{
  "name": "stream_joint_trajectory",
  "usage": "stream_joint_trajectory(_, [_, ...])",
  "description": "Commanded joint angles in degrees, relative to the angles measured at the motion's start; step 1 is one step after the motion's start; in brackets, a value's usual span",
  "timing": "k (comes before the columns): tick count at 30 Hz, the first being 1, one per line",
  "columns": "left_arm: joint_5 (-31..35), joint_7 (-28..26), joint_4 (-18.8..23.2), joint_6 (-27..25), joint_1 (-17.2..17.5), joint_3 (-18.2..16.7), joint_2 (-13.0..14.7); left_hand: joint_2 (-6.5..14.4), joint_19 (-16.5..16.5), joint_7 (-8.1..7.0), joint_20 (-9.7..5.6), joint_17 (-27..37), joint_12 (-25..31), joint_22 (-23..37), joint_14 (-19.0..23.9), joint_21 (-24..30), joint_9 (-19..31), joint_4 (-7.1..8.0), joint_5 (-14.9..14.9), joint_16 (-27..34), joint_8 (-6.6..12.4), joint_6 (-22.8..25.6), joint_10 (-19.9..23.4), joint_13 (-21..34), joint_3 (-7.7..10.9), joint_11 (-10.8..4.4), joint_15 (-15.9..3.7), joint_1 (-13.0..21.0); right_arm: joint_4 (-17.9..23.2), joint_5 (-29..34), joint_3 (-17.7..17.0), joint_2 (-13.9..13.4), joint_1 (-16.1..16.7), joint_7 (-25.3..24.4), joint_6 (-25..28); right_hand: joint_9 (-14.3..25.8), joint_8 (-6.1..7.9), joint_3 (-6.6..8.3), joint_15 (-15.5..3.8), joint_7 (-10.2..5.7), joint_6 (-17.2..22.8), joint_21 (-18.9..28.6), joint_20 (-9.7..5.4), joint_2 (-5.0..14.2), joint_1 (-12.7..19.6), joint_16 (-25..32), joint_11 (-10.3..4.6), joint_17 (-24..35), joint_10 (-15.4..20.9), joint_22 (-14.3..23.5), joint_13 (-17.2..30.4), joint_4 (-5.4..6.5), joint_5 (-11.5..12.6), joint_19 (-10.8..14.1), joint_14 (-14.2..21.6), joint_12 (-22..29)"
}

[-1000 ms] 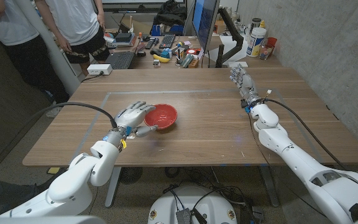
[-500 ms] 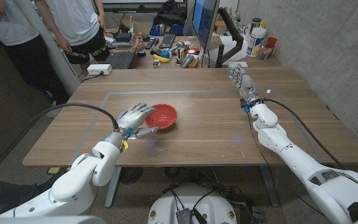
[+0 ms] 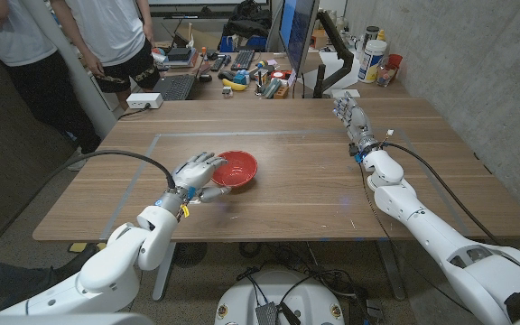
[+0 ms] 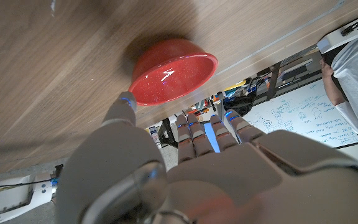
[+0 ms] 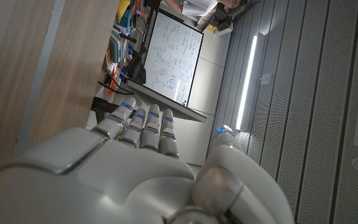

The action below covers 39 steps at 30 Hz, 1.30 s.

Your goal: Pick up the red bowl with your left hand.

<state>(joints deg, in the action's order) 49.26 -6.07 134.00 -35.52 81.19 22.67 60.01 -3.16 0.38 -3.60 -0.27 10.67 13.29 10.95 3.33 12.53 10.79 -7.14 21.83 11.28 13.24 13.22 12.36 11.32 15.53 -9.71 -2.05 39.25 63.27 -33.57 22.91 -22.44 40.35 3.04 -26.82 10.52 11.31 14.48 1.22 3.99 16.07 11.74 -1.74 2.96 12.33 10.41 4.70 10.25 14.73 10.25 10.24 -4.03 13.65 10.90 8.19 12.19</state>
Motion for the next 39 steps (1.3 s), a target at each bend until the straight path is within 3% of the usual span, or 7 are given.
stream_joint_trajectory(1, [2.4, 2.2, -0.5, -1.3, -2.1, 2.8, 0.3, 0.0, 0.2, -0.26, 0.35, 0.0, -0.3, 0.0, 0.3, 0.0, 0.3, -0.22, 0.5, -0.2, -0.24, 0.3, 0.2, 0.2, 0.01, 0.05, -3.13, 0.9, -0.4, -0.2, -0.1, 0.2, 0.0, 0.2, -0.2, 0.3, -0.02, 0.00, 0.07, 0.00, 0.5, -0.1, -0.08, 0.41, -0.3, 0.3, -0.22, 0.1, 0.5, 0.3, 0.3, -0.06, 0.2, 0.6, 0.6, 0.0])
stream_joint_trajectory(39, [5.9, 5.0, -4.6, 0.6, -7.3, 8.4, -2.8, -0.2, 0.2, -0.36, 0.21, 0.0, -0.5, 0.0, 0.5, -0.1, 0.3, -0.32, 0.8, -0.2, -0.33, 1.1, 0.9, 0.3, -0.14, -0.38, -3.28, 1.9, -0.9, -0.8, -0.3, 0.8, -0.3, 0.7, -1.0, 0.3, -0.09, -0.14, 0.18, 0.09, 0.5, -0.2, 0.06, 0.43, -0.4, 0.2, -0.22, 0.1, 0.5, 0.3, 0.3, -0.12, 0.3, 0.6, 0.6, -0.1])
